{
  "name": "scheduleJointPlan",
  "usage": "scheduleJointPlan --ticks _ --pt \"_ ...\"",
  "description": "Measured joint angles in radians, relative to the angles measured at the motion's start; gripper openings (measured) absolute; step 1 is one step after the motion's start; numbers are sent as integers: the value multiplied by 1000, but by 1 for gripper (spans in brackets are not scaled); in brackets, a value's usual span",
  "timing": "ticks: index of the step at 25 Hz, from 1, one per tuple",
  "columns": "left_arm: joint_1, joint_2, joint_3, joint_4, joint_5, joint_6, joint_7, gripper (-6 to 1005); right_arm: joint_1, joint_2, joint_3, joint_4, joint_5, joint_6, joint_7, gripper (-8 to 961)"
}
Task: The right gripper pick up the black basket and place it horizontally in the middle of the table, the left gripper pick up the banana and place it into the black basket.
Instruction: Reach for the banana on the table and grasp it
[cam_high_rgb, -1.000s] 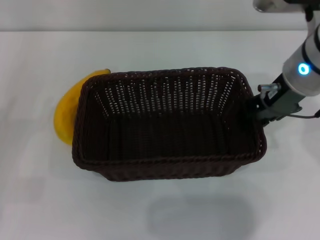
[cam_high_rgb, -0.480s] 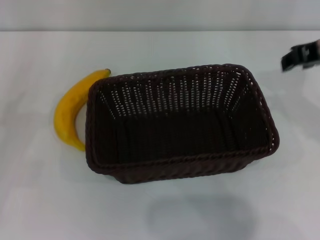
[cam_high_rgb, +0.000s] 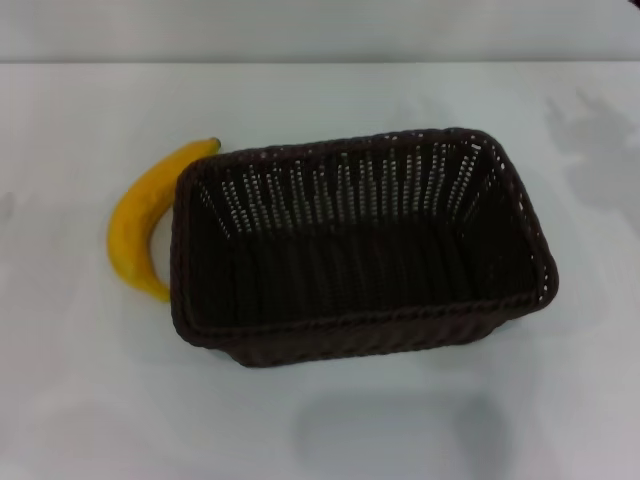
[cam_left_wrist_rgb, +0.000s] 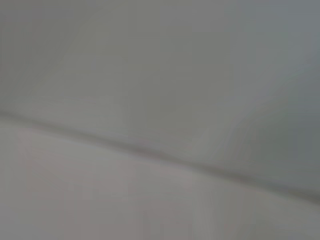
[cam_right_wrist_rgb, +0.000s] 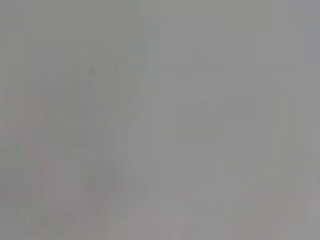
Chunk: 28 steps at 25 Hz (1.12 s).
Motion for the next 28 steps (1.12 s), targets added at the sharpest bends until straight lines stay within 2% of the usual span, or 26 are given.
scheduleJointPlan --ticks 2,4,8,11,14,16,17,19,22,28 --pt "-48 23 0 6 77 -65 -42 860 -11 -1 -10 72 61 -114 -94 384" --pt "-129 42 8 6 152 -127 -75 860 -40 -1 -4 122 99 -208 -178 384" --pt "-259 73 79 0 288 -211 -138 859 -53 -1 4 157 101 -263 -241 383" --pt "-336 73 157 -27 386 -218 -183 859 -66 -1 20 183 100 -313 -270 383" --pt "-417 54 236 -106 489 -197 -232 860 -74 -1 45 195 96 -322 -299 383" --pt "-447 21 254 -131 571 -155 -264 860 -77 -1 49 197 96 -321 -316 383" --pt "-455 6 256 -141 608 -129 -279 860 -78 -1 49 197 95 -321 -327 383" --pt "-467 -9 256 -166 635 -100 -290 860 -80 -1 51 197 95 -322 -342 383" --pt "-484 -32 256 -211 640 -63 -299 859 -82 -1 57 197 95 -318 -355 382" --pt "-476 -79 253 -216 620 -15 -318 859 -79 -1 50 209 95 -316 -374 382"
